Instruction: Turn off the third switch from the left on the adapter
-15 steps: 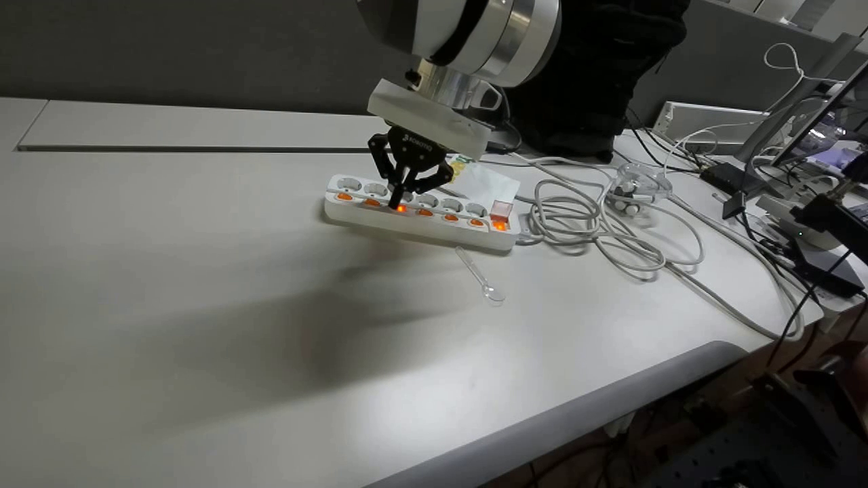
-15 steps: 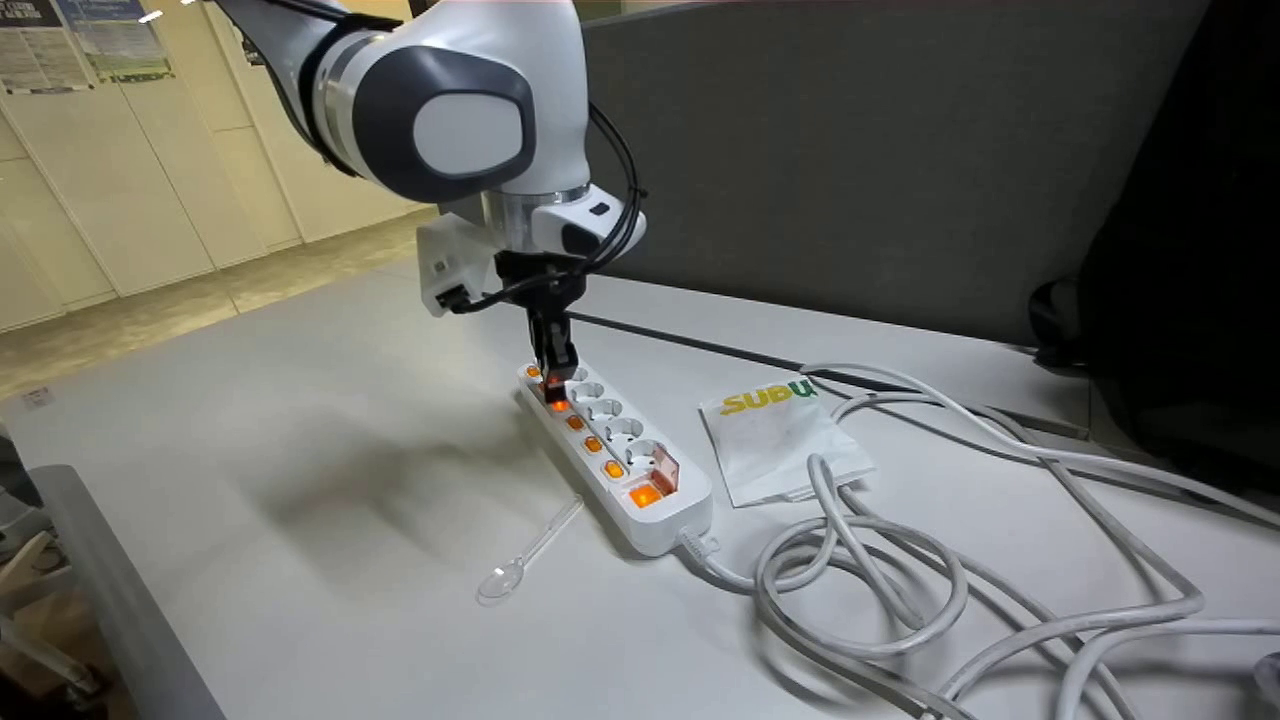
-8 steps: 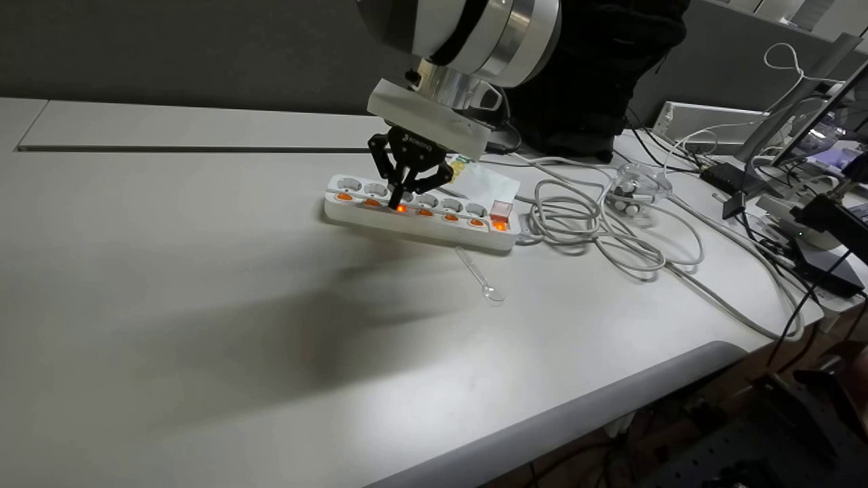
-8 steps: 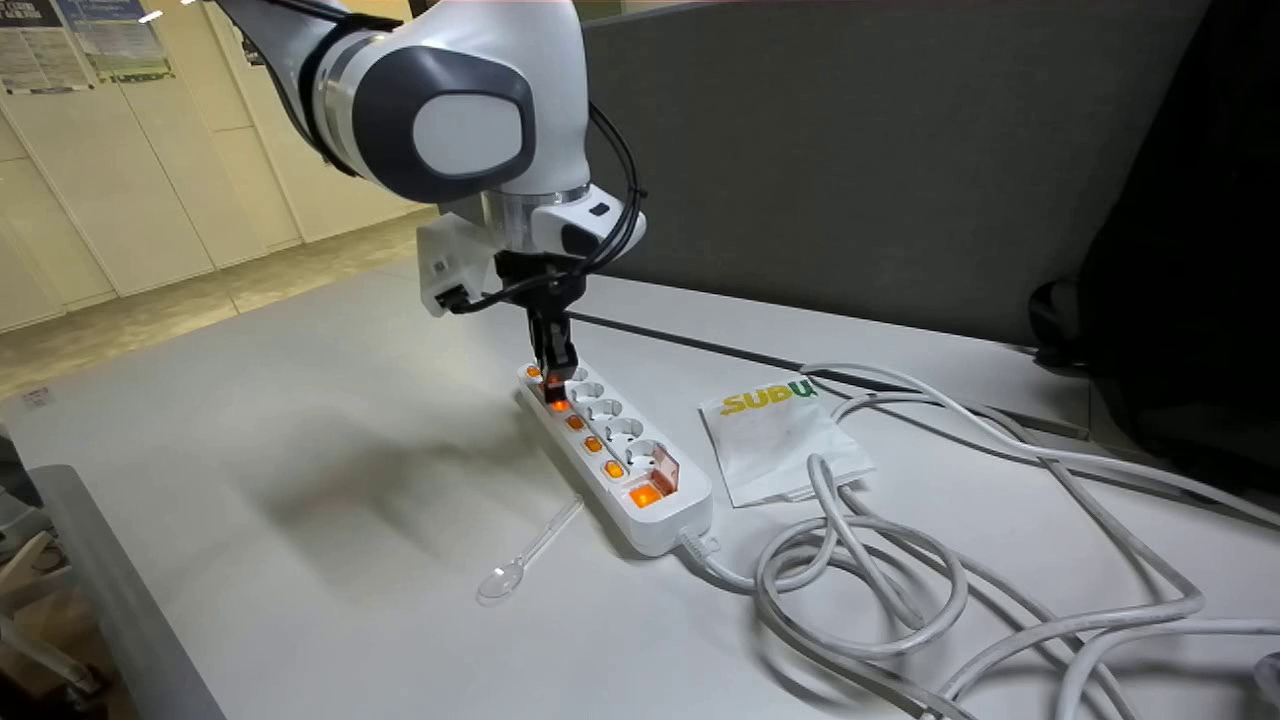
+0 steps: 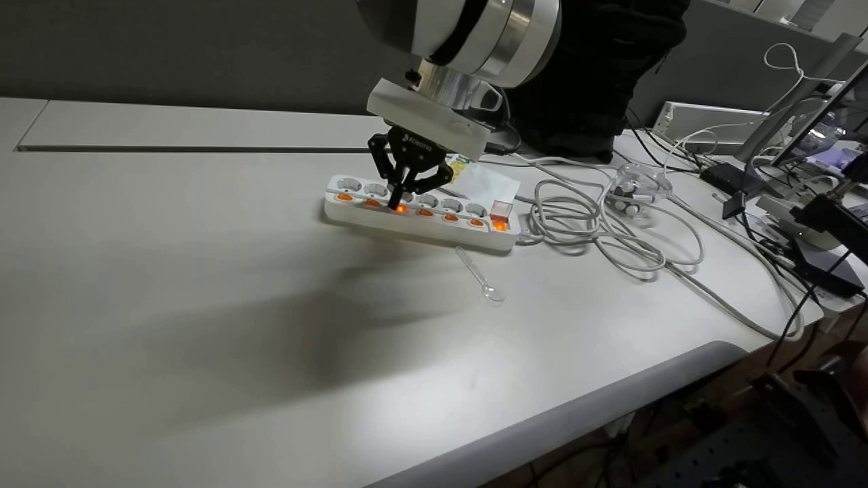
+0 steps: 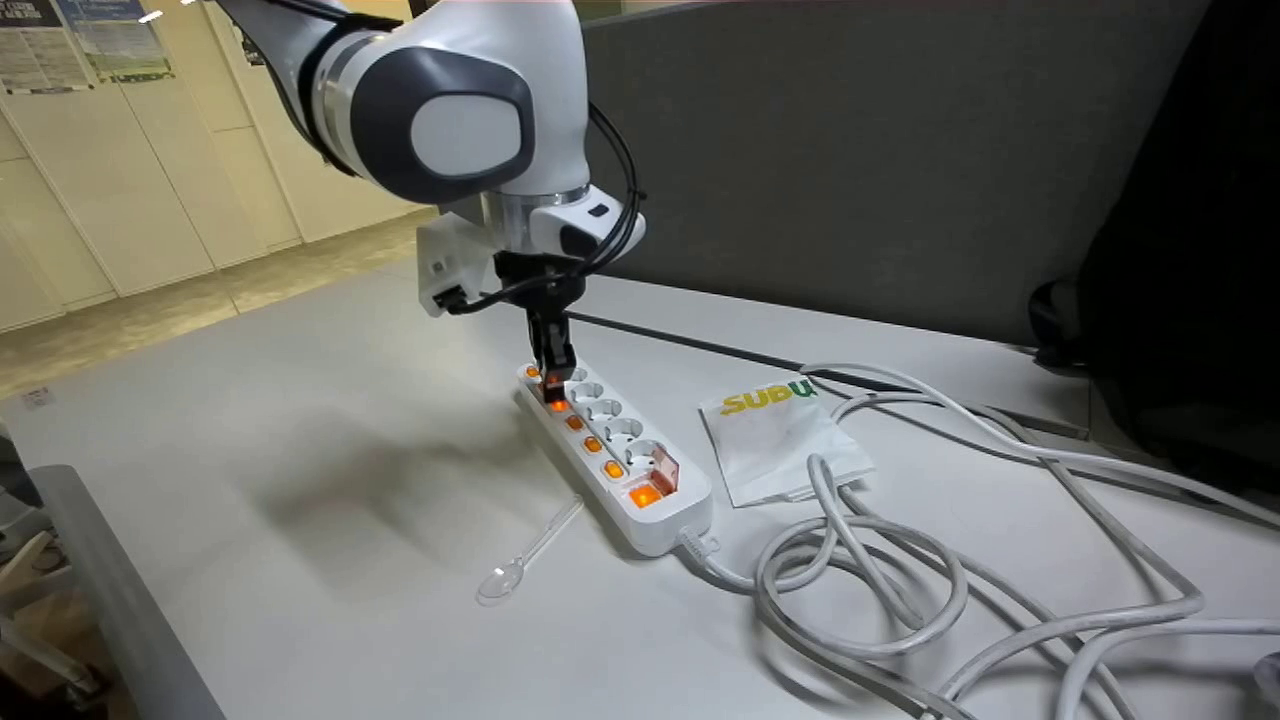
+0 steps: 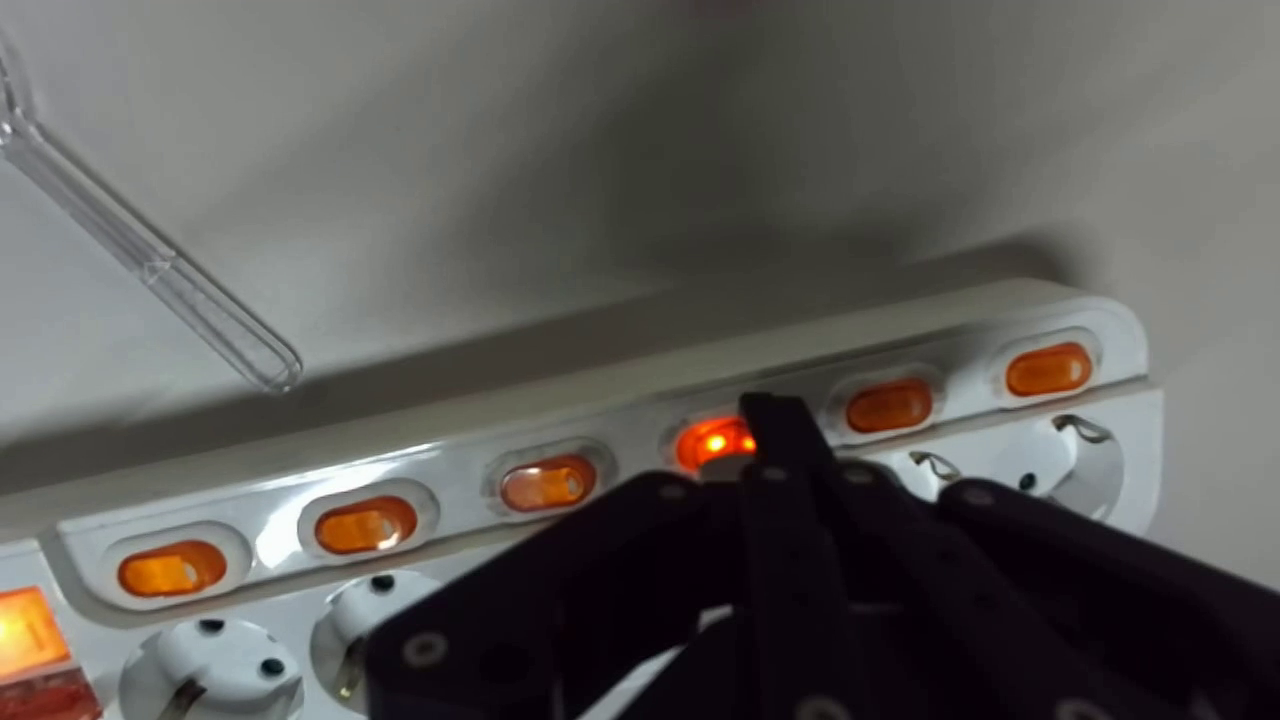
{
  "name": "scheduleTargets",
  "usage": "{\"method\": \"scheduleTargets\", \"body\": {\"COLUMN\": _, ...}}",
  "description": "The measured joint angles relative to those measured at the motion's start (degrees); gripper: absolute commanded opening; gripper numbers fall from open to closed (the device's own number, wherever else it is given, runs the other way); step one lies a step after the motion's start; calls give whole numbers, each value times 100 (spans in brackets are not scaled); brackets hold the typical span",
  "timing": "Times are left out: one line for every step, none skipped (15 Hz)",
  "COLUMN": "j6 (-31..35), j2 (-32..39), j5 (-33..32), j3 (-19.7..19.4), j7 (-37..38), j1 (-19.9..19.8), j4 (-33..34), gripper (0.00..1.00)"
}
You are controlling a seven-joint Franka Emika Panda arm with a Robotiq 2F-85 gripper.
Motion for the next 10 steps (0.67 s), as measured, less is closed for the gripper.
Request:
{"method": "scheduleTargets", "body": {"j6": 0, "j2": -4, "j5": 10, "j3": 0, "j7": 0, "j1": 5, "j4": -7, "gripper": 0}}
{"method": "scheduleTargets", "body": {"j6": 0, "j2": -10, "j5": 18, "j3": 1, "j7": 1, "j1": 15, "j4": -19, "gripper": 0}}
{"method": "scheduleTargets", "body": {"j6": 0, "j2": -21, "j5": 23, "j3": 4, "j7": 2, "j1": 27, "j4": -39, "gripper": 0}}
{"method": "scheduleTargets", "body": {"j6": 0, "j2": -35, "j5": 30, "j3": 12, "j7": 2, "j1": 39, "j4": -67, "gripper": 0}}
{"method": "scheduleTargets", "body": {"j6": 0, "j2": -50, "j5": 42, "j3": 24, "j7": 2, "j1": 44, "j4": -93, "gripper": 1}}
{"method": "scheduleTargets", "body": {"j6": 0, "j2": -52, "j5": 38, "j3": 29, "j7": -11, "j1": 47, "j4": -100, "gripper": 1}}
{"method": "scheduleTargets", "body": {"j6": 0, "j2": -52, "j5": 37, "j3": 29, "j7": -18, "j1": 47, "j4": -100, "gripper": 0}}
{"method": "scheduleTargets", "body": {"j6": 0, "j2": -52, "j5": 37, "j3": 29, "j7": -20, "j1": 46, "j4": -99, "gripper": 0}}
{"method": "scheduleTargets", "body": {"j6": 0, "j2": -52, "j5": 34, "j3": 29, "j7": -26, "j1": 46, "j4": -99, "gripper": 0}}
{"method": "scheduleTargets", "body": {"j6": 1, "j2": -52, "j5": 22, "j3": 29, "j7": -27, "j1": 48, "j4": -100, "gripper": 0}}
